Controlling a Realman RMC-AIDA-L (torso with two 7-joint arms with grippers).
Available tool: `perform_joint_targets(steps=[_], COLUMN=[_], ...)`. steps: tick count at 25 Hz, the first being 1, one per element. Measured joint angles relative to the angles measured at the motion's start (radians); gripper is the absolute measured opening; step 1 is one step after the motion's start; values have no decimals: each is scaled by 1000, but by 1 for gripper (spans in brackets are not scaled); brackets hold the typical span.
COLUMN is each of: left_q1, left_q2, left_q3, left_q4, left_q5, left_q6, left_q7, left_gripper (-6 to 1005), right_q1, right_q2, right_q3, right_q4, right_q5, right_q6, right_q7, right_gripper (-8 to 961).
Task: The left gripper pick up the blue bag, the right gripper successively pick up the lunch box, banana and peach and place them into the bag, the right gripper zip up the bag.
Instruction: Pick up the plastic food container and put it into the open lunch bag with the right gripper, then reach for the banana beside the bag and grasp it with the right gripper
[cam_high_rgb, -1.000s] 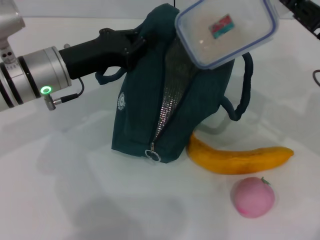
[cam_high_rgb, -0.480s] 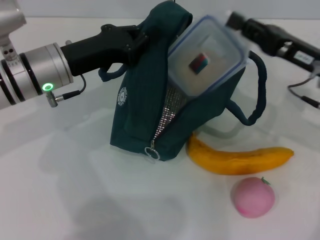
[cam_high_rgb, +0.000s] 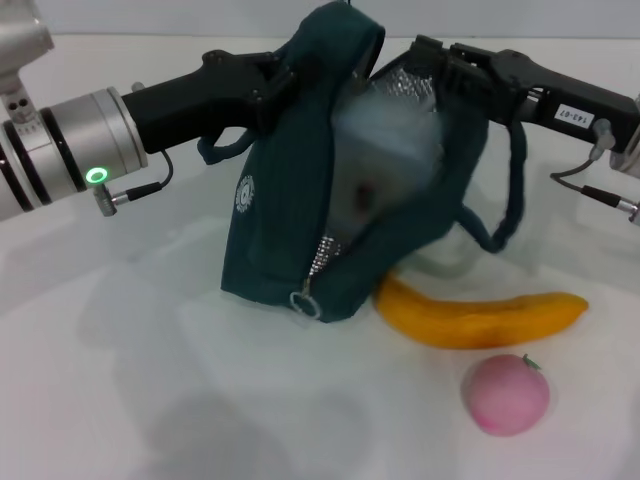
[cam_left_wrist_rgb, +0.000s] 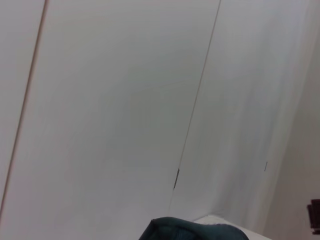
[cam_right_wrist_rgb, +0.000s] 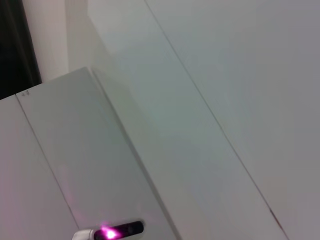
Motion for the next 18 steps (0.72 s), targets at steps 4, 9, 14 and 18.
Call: perform_joint_targets(steps=[4,9,14,18], left_q1=[-1,2,15,24], left_q2=[0,0,1,1], left_q3=[0,0,1,2], left_q4=[-9,-13,-12,-12], left_q5=[0,0,0,2], left_q6=[-1,-3,-3,-4], left_q7=[9,15,16,19], left_gripper=[36,36,36,36], right_q1=[-7,-67,-198,-242], right_q2=[1,-3,-16,-10], right_q3=[-2,-19,-46,-71], right_q4=[-17,-155,-454,-660], right_q5=[1,-8,-142,-369], right_q6=[-1,-23,-20,-23], right_q7=[1,29,167,314], right_gripper=[232,422,567,660])
